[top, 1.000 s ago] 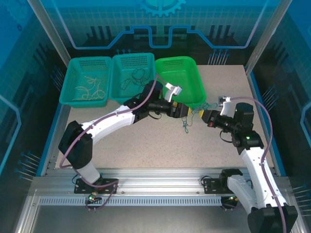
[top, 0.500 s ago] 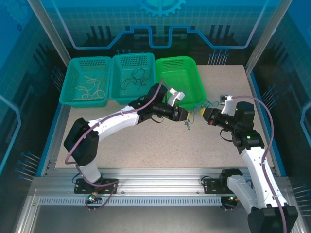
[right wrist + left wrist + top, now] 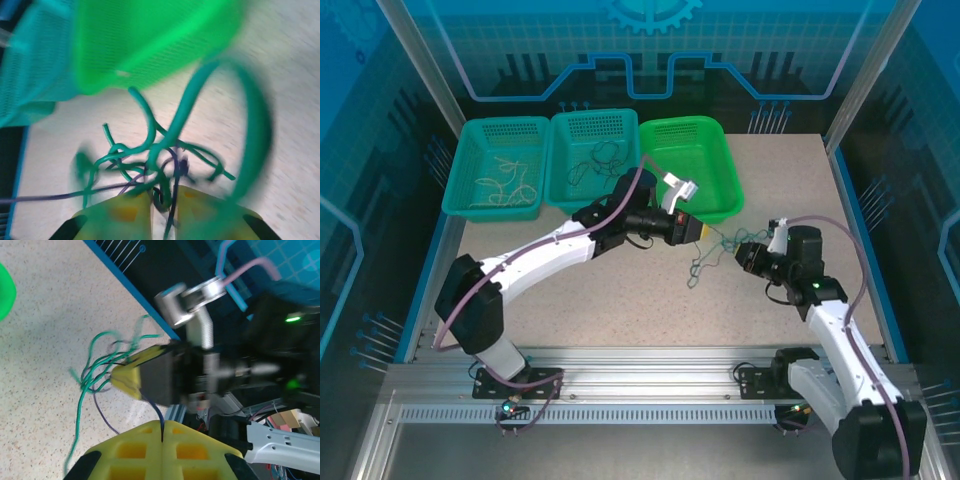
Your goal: Untangle the cables
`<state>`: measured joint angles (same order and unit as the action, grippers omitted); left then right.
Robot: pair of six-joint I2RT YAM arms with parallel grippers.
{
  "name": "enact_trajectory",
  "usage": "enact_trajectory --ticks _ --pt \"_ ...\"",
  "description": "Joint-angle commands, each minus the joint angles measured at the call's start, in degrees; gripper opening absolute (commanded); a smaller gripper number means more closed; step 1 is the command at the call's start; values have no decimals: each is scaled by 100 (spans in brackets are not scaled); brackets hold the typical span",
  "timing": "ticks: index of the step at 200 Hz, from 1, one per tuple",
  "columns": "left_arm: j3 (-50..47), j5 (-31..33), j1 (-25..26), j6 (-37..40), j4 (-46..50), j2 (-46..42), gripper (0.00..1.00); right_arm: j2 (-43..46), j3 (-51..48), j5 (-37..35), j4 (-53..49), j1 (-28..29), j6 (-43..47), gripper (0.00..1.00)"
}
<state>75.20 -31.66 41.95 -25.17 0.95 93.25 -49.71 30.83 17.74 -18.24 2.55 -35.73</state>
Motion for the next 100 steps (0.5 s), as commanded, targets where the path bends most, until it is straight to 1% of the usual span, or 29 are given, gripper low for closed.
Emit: enact_trajectory --ticks 1,9,14,20,22,27,40,48,51,60,72,84,100 --pt "-231 80 21 14 -355 -121 0 -49 -83 -846 -784 -51 -114 24" --pt "-243 72 23 -5 -354 -75 0 61 3 -828 -970 -52 67 27" --pt "-243 68 31 2 -342 -43 0 175 84 -888 -1145 -50 177 31" --pt "-236 92 57 40 -304 -15 0 361 178 -981 -1335 -52 290 40" --pt "-234 97 67 50 -299 -10 0 424 209 -1013 -1392 -50 328 46" --pt "-241 116 89 83 -267 6 0 604 277 -1034 -1483 -52 446 56" --pt "-251 157 131 148 -259 35 0 1128 375 -902 -1524 -35 770 70" --pt "-260 160 149 166 -263 48 0 1406 405 -683 -1436 -11 978 83" --pt "-262 160 152 176 -270 59 0 1494 406 -583 -1376 11 1044 87" --pt "-269 160 157 166 -304 62 0 1697 414 -399 -1202 116 1192 93" --pt "-286 151 172 170 -378 66 0 1824 424 -314 -919 370 1295 95" --pt "-311 153 173 168 -444 40 0 1772 409 -581 -613 798 1228 94" --pt "-335 145 190 161 -528 -6 0 1382 258 -936 -23 1495 1013 95"
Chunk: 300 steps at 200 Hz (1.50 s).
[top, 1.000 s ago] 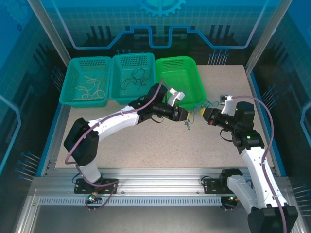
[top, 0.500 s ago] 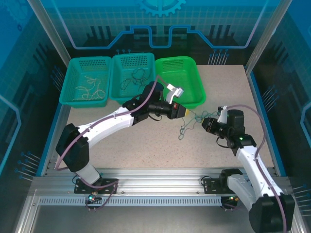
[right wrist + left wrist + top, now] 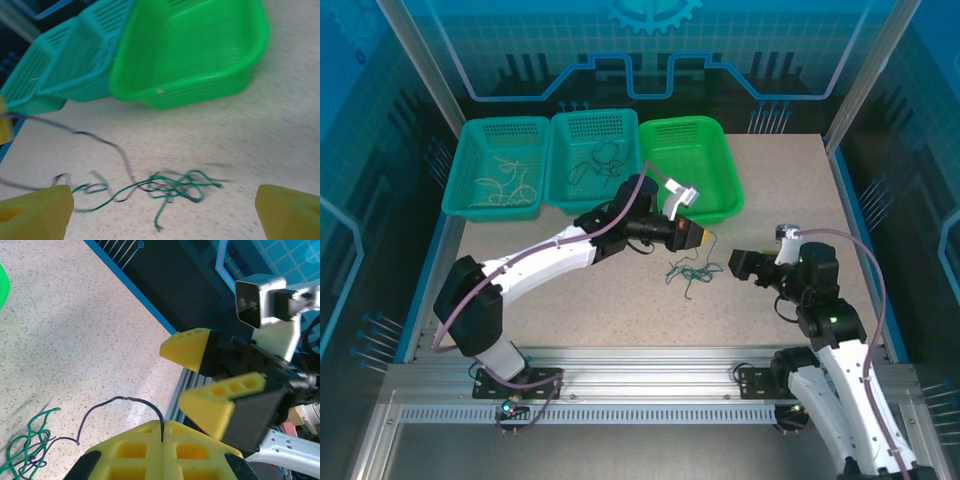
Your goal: Untangle the cables
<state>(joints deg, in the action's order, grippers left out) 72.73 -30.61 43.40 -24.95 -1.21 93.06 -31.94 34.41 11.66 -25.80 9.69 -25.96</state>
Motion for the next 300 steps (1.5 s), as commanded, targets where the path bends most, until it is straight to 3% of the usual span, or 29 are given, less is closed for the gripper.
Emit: enact_trajectory --ticks 1,21,36,61,85,134,156,200,227,265,275,300 --pt "-90 43 50 139 -315 12 0 -446 -110 -360 769 829 15 95" --pt "-109 39 70 164 -379 -73 0 -1463 -199 -802 1384 1639 -243 94" --pt "-198 108 88 182 -507 -238 0 -2327 -220 -1095 1593 1815 -623 91" --pt "-353 146 86 164 -744 -669 0 -3446 -164 -1438 1639 1713 -1399 73" --pt "-442 208 89 233 -830 -1173 0 -3752 -208 -1785 1440 1471 -2044 53" --pt "-371 817 85 705 -623 -2101 0 -3998 -274 -1451 803 431 -2470 55" --pt "-265 1241 82 946 -482 -2384 0 -4017 -299 -1422 642 225 -2575 57" --pt "718 2852 -166 1533 695 -2353 0 -3360 -375 -1403 370 33 -2515 65" --pt "1302 2547 -873 1189 836 -2009 0 -2525 -329 -1177 242 7 -2196 78" --pt "2039 2428 -1311 1416 925 -1527 0 -1537 -282 -788 220 -7 -1704 84" --pt "2175 2395 -1417 1388 914 -1460 0 -1449 -334 -874 189 -19 -1609 80" --pt "2316 2132 -1479 1333 895 -1395 0 -1512 -388 -816 37 -185 -1599 48"
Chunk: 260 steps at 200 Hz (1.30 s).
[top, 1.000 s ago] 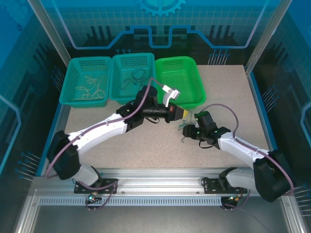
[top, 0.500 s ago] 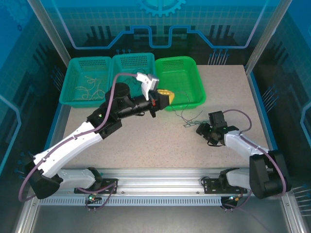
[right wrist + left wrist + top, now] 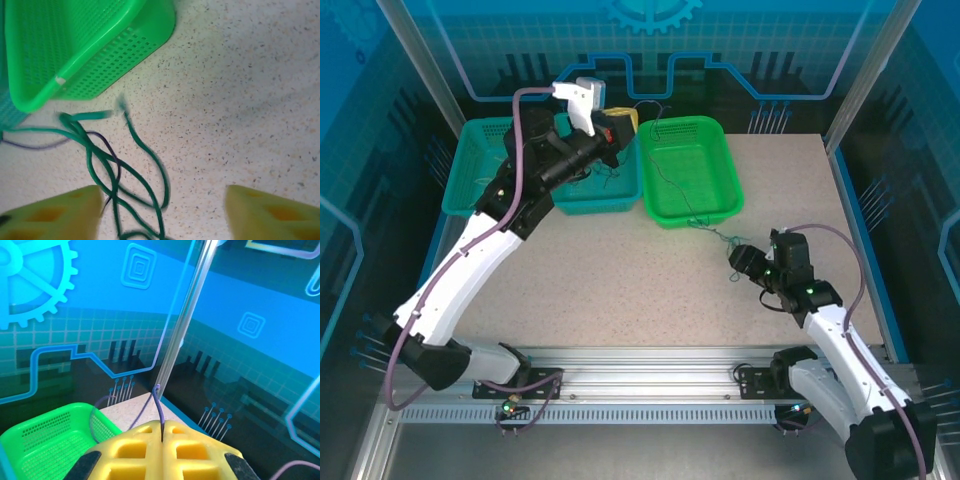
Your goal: Untangle the cables
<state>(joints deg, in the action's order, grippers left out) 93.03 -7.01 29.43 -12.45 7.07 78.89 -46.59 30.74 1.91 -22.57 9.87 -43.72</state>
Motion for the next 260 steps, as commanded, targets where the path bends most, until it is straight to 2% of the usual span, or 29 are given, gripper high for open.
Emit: enact_trajectory --ticks 1,22,38,62,93,130,162,224,249,260 --pt "285 -243 -80 75 71 25 0 -50 -32 177 -276 -208 179 47" --pt "156 -620 -81 -79 66 47 0 4 -162 492 49 -207 247 22" --pt "-48 -637 -79 -117 86 1 0 43 -150 482 68 -212 295 0" --pt "-277 -609 -82 -143 153 -123 0 36 -10 671 48 -204 527 0" --pt "-547 -618 -85 -177 292 -313 0 -72 197 1354 546 250 952 23" --pt "-821 -724 -80 -373 273 -562 0 -350 412 1328 1109 1190 1227 37" --pt "-777 -929 -78 -504 177 -703 0 -697 512 1191 1376 1567 1378 52" --pt "-1701 -1016 -77 -963 -385 -647 0 -2008 399 1061 2060 2055 1586 58" --pt "-1829 -1041 -76 -921 -248 -697 0 -2442 389 1060 2504 2185 1623 58" --pt "-1838 -1016 -72 -842 -130 -755 0 -2545 382 841 2587 2195 1585 57"
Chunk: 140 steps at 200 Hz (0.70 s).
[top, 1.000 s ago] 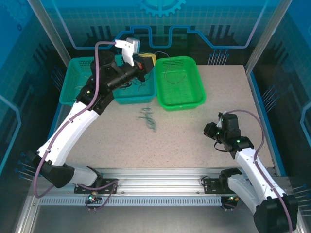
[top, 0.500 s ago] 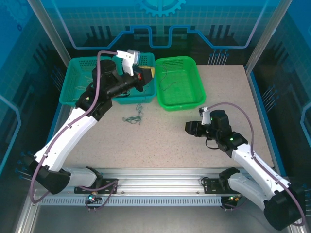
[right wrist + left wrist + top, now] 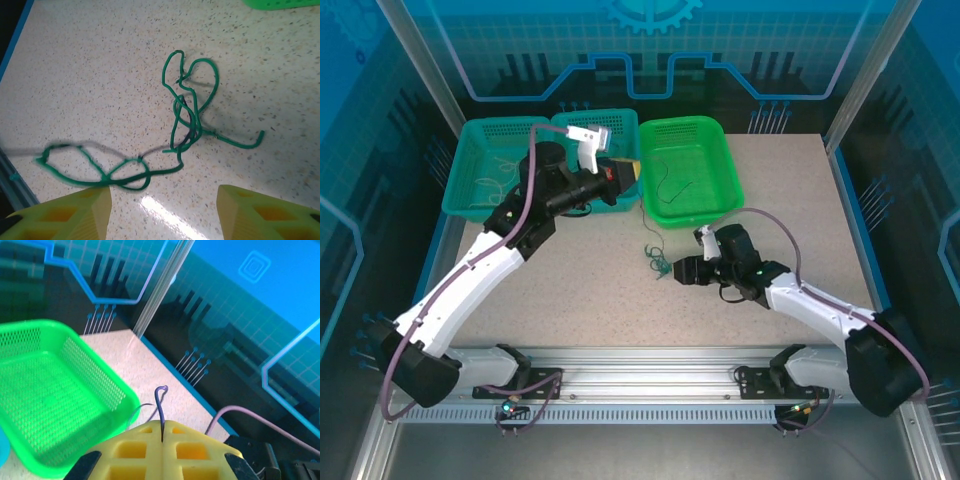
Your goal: Untangle the cables
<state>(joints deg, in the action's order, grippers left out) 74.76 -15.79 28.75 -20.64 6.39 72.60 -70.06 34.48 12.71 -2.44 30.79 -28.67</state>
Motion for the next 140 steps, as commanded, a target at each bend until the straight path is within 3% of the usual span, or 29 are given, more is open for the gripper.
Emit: enact_trajectory --ticks 1,23,65,98,140 --pt "-13 -136 -3 -12 -56 -129 0 -204 7 -258 580 103 80 57" --pt "-78 -67 -6 112 89 -258 0 -196 -195 -402 1028 103 268 56" --pt "-155 -57 -3 115 64 -325 0 -161 -322 1014 1760 159 1182 56" --pt "-152 -95 -2 82 20 -323 0 -408 -238 931 2265 387 1944 58" --pt "-139 -71 -6 77 28 -374 0 -1516 352 558 2729 605 2009 55"
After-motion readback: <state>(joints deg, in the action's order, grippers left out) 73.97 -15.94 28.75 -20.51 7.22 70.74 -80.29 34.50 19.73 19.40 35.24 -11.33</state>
